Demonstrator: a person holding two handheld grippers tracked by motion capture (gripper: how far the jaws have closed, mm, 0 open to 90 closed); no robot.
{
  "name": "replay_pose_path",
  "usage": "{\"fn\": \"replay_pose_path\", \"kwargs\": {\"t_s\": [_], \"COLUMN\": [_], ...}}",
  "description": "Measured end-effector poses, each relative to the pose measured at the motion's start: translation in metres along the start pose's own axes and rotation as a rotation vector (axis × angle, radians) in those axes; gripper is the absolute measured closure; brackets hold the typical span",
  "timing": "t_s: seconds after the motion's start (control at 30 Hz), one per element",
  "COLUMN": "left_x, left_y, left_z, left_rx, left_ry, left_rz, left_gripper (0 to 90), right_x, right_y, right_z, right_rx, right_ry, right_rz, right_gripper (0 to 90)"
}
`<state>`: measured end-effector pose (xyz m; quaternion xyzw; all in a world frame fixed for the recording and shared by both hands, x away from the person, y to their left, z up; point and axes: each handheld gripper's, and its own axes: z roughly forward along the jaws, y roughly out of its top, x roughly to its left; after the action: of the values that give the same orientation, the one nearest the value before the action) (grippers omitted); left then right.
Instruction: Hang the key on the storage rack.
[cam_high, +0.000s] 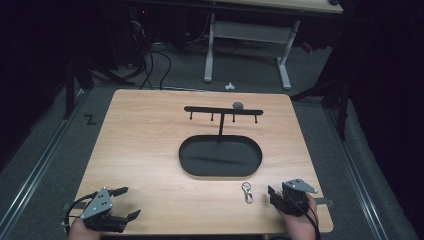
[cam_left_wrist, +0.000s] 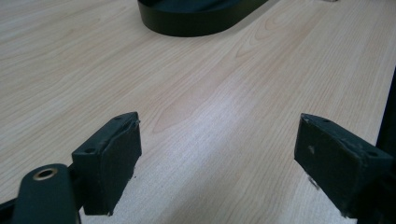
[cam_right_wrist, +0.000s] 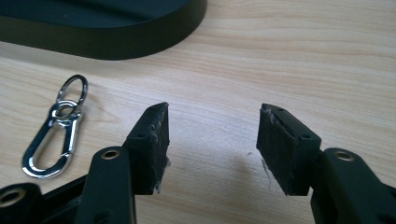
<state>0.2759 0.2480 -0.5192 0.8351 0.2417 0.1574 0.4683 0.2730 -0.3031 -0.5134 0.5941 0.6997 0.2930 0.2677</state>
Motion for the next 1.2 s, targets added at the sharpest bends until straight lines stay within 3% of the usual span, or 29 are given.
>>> {"fn": "replay_pose_path", "kwargs": {"t_s": [0.1, 0.3, 0.6, 1.03, 1.2], "left_x": [0.001, 0.002, 0.001, 0.000, 0.000], "left_y": [0.000, 0.002, 0.005, 0.006, 0.007], "left_z": [-0.001, -0.002, 0.000, 0.001, 0.004], "left_rx": [-0.005, -0.027, -0.043, -0.050, -0.045], "left_ry": [0.004, 0.030, 0.018, 0.006, -0.004], "left_rz": [0.000, 0.003, 0.005, 0.016, 0.021], "left_gripper": [15.3, 15.3, 15.3, 15.3, 15.3], "right_x": [-0.001, 0.002, 0.012, 0.021, 0.032], "right_y": [0.001, 0.002, 0.001, 0.003, 0.004], "right_z": [0.003, 0.005, 0.001, 0.001, -0.003], "right_rx": [0.007, 0.012, 0.004, 0.012, 0.002], "right_ry": [0.001, 0.011, 0.007, 0.053, 0.081], "right_rz": [0.016, 0.002, -0.027, -0.042, -0.064], "right_gripper": [42.8, 39.3, 42.1, 48.7, 47.5]}}
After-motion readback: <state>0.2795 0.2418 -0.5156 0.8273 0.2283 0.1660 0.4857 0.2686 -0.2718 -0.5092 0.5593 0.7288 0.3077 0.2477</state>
